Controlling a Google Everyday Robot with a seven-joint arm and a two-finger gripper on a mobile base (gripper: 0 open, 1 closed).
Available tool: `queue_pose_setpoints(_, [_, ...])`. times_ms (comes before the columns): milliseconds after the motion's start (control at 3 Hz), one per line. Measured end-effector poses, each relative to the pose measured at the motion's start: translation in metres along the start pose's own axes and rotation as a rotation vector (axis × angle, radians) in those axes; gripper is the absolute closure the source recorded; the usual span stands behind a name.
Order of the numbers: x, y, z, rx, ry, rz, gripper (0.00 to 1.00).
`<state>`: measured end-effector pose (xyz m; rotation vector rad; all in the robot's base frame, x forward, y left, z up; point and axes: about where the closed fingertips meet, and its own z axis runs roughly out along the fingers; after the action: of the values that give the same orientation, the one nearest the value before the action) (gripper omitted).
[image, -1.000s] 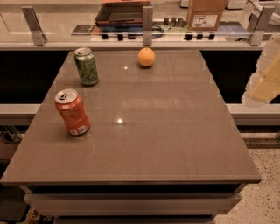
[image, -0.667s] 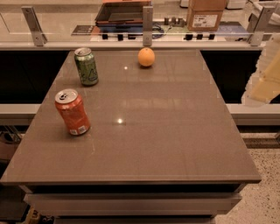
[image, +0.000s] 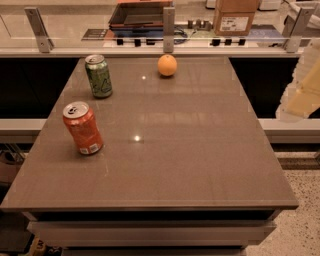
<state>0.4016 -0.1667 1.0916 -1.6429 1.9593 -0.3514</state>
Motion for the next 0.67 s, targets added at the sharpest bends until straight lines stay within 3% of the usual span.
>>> queue_pose_setpoints(667, [0.0,0.0,-0.0001,0.0,0.0,0.0,0.0])
